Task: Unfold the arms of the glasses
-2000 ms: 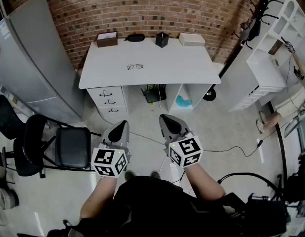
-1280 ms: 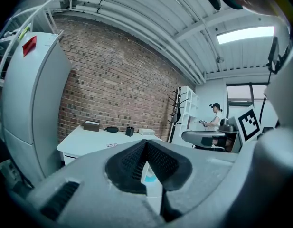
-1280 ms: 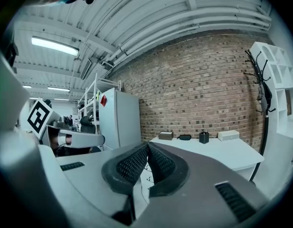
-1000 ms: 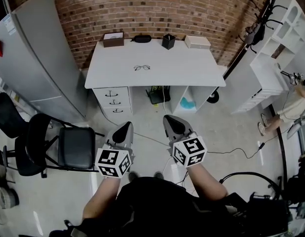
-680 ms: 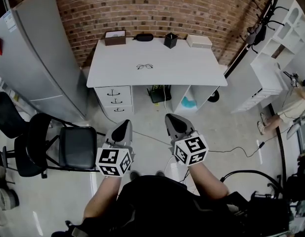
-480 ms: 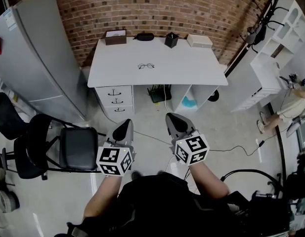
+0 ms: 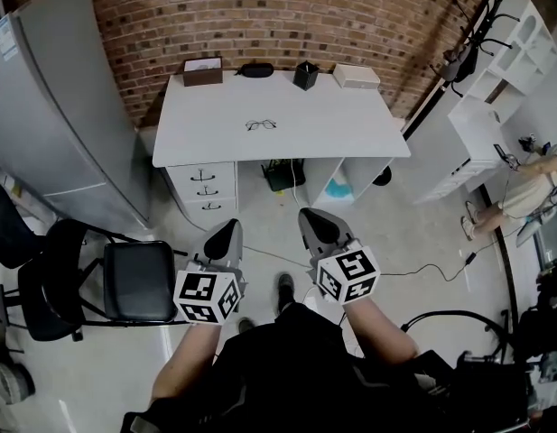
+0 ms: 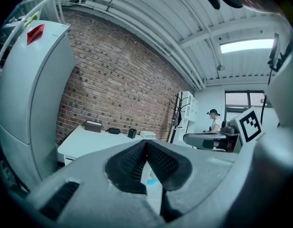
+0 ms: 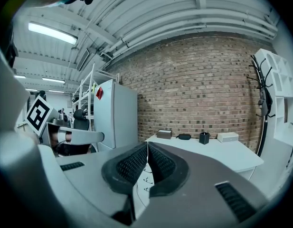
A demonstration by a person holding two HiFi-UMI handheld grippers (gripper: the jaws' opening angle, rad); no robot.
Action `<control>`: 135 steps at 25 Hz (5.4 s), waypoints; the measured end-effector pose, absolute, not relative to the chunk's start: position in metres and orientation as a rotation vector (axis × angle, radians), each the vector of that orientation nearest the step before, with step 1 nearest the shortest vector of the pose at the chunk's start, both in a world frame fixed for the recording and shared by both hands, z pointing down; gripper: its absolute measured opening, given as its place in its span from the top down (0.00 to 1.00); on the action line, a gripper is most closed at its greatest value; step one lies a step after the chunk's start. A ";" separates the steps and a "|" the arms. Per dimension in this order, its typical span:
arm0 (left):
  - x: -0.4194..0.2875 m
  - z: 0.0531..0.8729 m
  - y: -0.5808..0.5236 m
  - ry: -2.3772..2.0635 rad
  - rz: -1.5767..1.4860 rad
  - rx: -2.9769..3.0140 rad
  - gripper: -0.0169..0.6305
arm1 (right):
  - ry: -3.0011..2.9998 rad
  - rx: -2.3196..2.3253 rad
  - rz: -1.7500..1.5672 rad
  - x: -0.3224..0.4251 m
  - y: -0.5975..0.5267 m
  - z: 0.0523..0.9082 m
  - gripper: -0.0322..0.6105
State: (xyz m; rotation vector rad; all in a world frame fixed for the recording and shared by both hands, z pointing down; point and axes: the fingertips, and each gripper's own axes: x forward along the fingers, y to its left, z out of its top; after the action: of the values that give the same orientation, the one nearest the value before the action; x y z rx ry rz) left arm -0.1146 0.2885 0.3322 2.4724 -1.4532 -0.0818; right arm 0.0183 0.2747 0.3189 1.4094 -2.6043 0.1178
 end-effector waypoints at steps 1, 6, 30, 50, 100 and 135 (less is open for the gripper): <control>-0.113 0.332 0.283 -1.454 -0.079 2.476 0.96 | -2.607 1.413 0.122 0.020 0.268 0.319 0.94; -0.110 0.338 0.253 -1.460 -0.055 2.469 0.96 | -2.617 1.400 0.166 0.023 0.235 0.331 0.94; -0.048 0.349 0.082 -1.422 0.094 2.426 0.96 | -2.703 1.232 0.262 0.064 0.053 0.337 0.94; -0.024 0.355 -0.010 -1.540 0.176 2.355 0.96 | -2.737 1.239 0.301 0.128 -0.054 0.345 0.94; -0.075 0.590 -0.237 -1.113 0.499 2.084 0.82 | -2.244 1.077 0.498 0.034 -0.250 0.572 0.87; -0.060 0.659 -0.248 -1.097 0.790 2.025 0.90 | -2.138 1.010 0.508 0.038 -0.263 0.649 0.90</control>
State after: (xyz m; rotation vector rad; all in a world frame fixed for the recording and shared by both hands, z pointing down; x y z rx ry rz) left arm -0.0601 -0.2484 0.6591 2.0247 -1.0966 0.7896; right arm 0.0385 -0.2633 0.6486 1.0100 -2.1375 0.5084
